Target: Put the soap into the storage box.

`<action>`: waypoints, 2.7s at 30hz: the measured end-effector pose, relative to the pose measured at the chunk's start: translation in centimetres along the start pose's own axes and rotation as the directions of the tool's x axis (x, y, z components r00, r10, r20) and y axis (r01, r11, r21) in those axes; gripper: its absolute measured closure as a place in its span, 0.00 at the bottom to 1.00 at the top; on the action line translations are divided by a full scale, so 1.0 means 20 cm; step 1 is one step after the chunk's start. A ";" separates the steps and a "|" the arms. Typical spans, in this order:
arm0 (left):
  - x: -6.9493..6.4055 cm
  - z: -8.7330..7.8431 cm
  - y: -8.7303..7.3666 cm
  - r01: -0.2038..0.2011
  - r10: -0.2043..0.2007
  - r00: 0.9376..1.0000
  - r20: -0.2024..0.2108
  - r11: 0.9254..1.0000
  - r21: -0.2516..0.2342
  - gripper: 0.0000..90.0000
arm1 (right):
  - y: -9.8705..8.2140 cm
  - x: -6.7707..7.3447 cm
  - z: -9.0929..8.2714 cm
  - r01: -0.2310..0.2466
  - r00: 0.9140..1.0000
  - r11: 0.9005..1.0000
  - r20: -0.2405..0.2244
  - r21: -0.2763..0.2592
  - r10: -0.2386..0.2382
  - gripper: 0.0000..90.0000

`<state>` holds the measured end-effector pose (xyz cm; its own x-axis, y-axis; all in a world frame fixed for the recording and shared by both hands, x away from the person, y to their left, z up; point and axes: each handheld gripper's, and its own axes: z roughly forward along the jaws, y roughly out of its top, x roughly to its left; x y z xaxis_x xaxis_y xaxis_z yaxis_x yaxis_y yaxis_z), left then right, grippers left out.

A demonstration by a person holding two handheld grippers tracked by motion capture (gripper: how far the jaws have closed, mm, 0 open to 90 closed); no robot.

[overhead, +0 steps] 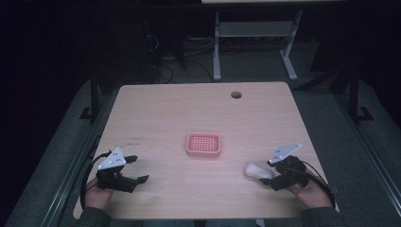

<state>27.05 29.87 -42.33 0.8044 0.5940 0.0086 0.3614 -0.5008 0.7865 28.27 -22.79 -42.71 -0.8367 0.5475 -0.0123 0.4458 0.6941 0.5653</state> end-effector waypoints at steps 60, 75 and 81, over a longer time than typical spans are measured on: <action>0.00 0.01 0.00 -0.001 0.001 1.000 0.006 1.000 0.000 0.16 | 0.06 -0.03 0.19 0.028 0.999 0.994 -0.031 0.105 -0.025 0.53; 0.00 0.00 0.00 0.001 -0.001 1.000 0.007 1.000 -0.002 0.16 | 0.05 -0.02 0.17 0.027 1.000 0.996 -0.016 0.089 -0.025 0.54; 0.00 0.00 0.00 0.000 0.000 1.000 0.007 1.000 -0.002 0.16 | 0.06 -0.01 0.14 0.026 1.000 0.998 -0.012 0.065 -0.026 0.54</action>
<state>27.09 29.78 -42.32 0.8076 0.5897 0.0039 0.3609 -0.4995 0.7876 29.78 -20.81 -44.38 -0.8518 0.5236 -0.0166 0.4432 0.7371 0.5102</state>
